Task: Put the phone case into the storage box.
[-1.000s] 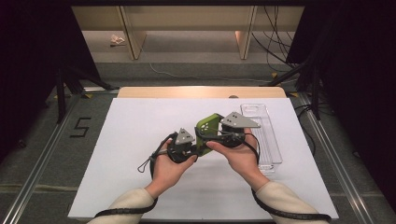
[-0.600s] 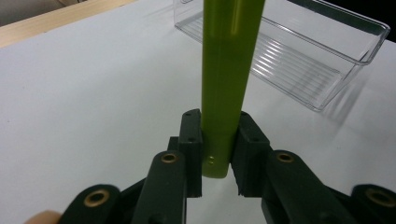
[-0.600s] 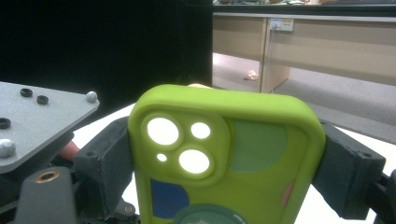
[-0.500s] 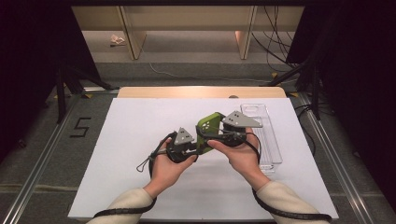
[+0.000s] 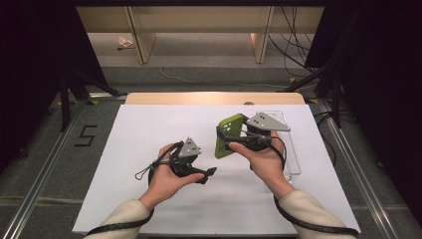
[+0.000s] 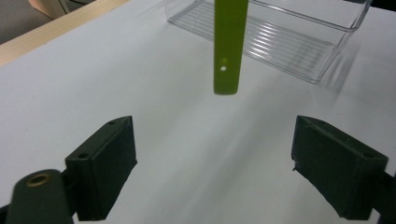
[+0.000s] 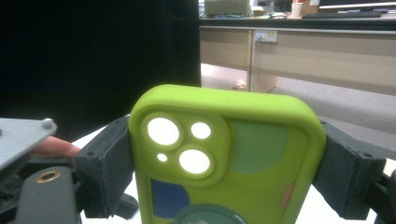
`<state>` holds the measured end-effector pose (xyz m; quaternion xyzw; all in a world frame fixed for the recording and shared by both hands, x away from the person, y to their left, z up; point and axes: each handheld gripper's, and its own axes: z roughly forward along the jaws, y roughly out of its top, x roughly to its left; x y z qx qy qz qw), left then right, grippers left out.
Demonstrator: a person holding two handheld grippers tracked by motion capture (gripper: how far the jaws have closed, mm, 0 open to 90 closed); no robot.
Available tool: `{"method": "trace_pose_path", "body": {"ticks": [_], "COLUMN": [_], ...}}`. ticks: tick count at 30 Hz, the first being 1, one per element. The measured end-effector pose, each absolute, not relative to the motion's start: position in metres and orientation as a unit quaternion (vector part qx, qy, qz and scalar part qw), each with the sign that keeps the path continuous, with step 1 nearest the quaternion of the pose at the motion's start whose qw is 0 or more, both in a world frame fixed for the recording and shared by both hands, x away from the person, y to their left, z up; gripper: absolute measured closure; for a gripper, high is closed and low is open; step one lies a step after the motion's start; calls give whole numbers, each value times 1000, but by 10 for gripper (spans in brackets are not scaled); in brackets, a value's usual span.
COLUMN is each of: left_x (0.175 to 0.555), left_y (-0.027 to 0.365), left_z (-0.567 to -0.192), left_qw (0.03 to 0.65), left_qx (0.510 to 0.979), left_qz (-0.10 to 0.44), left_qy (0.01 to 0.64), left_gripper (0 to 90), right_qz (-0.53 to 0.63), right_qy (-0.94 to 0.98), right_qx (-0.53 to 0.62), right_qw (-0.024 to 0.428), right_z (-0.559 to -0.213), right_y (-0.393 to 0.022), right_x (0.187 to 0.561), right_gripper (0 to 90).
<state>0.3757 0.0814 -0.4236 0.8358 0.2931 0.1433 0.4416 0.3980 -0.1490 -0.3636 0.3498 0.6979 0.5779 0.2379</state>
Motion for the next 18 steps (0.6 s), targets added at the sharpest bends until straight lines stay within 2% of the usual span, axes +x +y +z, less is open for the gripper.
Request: {"method": "trace_pose_path", "body": {"ticks": [3, 18], "left_x": [375, 369], "left_y": [89, 117], "left_z": [-423, -427], "left_qw": [437, 438], "left_qx": [843, 835], "left_qz": [142, 149], "left_qy": [280, 297], "left_gripper": [3, 0], "right_qz": [579, 582], "right_qy": [695, 681], "right_qx": [353, 365], "right_qw": [240, 252], "right_z": [-361, -352], "right_y": [-152, -166], "right_x": [399, 403], "right_gripper": [171, 170]}}
